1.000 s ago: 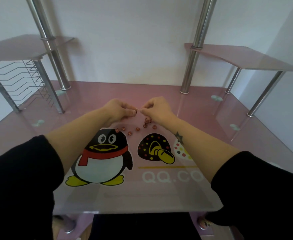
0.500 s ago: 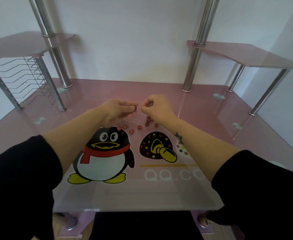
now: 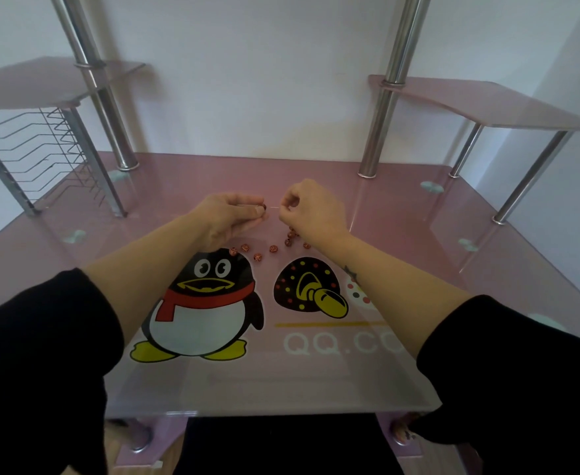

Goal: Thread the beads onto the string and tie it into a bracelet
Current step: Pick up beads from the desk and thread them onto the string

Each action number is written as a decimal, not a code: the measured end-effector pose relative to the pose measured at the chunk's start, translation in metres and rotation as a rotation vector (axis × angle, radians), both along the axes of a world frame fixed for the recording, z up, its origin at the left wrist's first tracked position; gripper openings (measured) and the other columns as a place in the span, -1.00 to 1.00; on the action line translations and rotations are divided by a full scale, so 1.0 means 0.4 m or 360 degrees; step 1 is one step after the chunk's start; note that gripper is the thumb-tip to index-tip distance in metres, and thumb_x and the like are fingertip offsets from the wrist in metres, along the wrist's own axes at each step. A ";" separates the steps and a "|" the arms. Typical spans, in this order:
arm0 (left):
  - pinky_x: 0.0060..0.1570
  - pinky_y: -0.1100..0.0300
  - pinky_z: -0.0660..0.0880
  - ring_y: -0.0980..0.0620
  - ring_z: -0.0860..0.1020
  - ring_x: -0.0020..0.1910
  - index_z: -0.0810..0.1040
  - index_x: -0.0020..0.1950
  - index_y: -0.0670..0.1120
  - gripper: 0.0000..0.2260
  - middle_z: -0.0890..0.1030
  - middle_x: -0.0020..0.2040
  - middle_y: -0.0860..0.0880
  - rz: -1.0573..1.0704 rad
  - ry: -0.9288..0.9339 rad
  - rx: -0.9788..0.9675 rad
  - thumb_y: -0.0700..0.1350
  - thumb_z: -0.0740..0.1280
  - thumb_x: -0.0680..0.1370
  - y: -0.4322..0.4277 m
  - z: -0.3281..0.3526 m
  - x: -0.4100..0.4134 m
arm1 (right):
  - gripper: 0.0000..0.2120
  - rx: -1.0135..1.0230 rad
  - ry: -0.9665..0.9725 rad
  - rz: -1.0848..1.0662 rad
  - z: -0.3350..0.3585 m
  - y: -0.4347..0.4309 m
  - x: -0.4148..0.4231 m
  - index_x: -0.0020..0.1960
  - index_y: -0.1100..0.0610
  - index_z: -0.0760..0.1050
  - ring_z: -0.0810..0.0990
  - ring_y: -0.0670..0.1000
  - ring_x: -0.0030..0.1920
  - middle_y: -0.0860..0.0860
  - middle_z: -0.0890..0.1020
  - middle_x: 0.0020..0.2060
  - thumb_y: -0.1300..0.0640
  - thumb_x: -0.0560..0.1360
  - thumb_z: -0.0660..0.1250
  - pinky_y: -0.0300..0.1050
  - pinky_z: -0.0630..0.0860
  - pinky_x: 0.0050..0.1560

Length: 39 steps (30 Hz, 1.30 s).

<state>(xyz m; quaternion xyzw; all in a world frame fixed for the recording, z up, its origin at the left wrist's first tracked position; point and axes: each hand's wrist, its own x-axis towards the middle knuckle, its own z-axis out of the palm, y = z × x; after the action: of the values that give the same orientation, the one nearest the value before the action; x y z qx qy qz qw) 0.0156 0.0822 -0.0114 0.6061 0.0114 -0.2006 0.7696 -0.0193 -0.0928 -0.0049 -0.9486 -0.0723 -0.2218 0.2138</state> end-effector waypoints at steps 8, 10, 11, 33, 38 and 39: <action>-0.20 0.29 0.60 -0.02 0.69 -0.06 0.58 0.06 -0.23 -0.81 0.72 -0.15 -0.14 0.0007 -0.0064 0.0020 -0.37 0.38 0.47 -0.002 -0.004 -0.001 | -0.91 -0.0105 0.0006 -0.0004 -0.006 0.003 0.003 -0.19 -0.05 0.53 0.49 -0.07 -0.23 -0.15 0.42 -0.17 0.01 0.45 0.27 -0.18 0.35 -0.36; -0.20 0.29 0.61 -0.03 0.69 -0.06 0.58 0.06 -0.23 -0.81 0.72 -0.15 -0.14 0.0014 -0.0071 0.0022 -0.36 0.38 0.47 -0.001 -0.005 0.000 | -0.91 -0.0103 0.0003 -0.0008 -0.007 0.003 0.003 -0.19 -0.05 0.53 0.47 -0.08 -0.24 -0.16 0.41 -0.16 0.01 0.45 0.27 -0.18 0.33 -0.38; -0.20 0.29 0.61 -0.03 0.69 -0.06 0.58 0.06 -0.24 -0.81 0.72 -0.14 -0.15 0.0013 -0.0070 0.0022 -0.36 0.38 0.46 0.000 -0.006 0.000 | -0.90 -0.0100 0.0004 -0.0007 -0.008 0.002 0.003 -0.19 -0.04 0.53 0.47 -0.08 -0.24 -0.16 0.41 -0.16 0.02 0.46 0.27 -0.19 0.30 -0.39; -0.23 0.28 0.61 -0.05 0.69 -0.04 0.58 0.03 -0.23 -0.82 0.71 -0.11 -0.17 -0.0005 -0.0055 0.0044 -0.38 0.39 0.45 -0.003 -0.011 -0.002 | -0.89 -0.0124 0.0028 0.0030 -0.005 0.010 -0.004 -0.16 0.01 0.54 0.52 -0.04 -0.19 -0.11 0.46 -0.14 0.03 0.48 0.27 -0.06 0.50 -0.25; -0.24 0.29 0.60 -0.05 0.69 -0.05 0.58 0.03 -0.23 -0.82 0.71 -0.13 -0.17 -0.0019 -0.0064 0.0048 -0.38 0.40 0.45 -0.004 -0.012 -0.004 | -0.87 -0.0109 0.0035 0.0068 -0.003 0.014 -0.006 -0.14 0.03 0.56 0.53 -0.02 -0.18 -0.10 0.46 -0.15 0.01 0.49 0.28 0.00 0.54 -0.21; -0.24 0.29 0.60 -0.05 0.69 -0.05 0.58 0.03 -0.23 -0.82 0.71 -0.13 -0.17 -0.0023 -0.0065 0.0055 -0.37 0.40 0.45 -0.004 -0.012 -0.005 | -0.87 -0.0105 0.0034 0.0072 -0.003 0.014 -0.006 -0.14 0.03 0.56 0.52 -0.02 -0.18 -0.10 0.46 -0.15 0.01 0.49 0.28 0.01 0.54 -0.21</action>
<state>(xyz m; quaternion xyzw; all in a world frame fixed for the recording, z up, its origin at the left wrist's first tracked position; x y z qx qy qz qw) 0.0138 0.0806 -0.0163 0.6233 -0.0053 -0.1936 0.7576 -0.0217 -0.0872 -0.0063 -0.9556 -0.0988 -0.2043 0.1880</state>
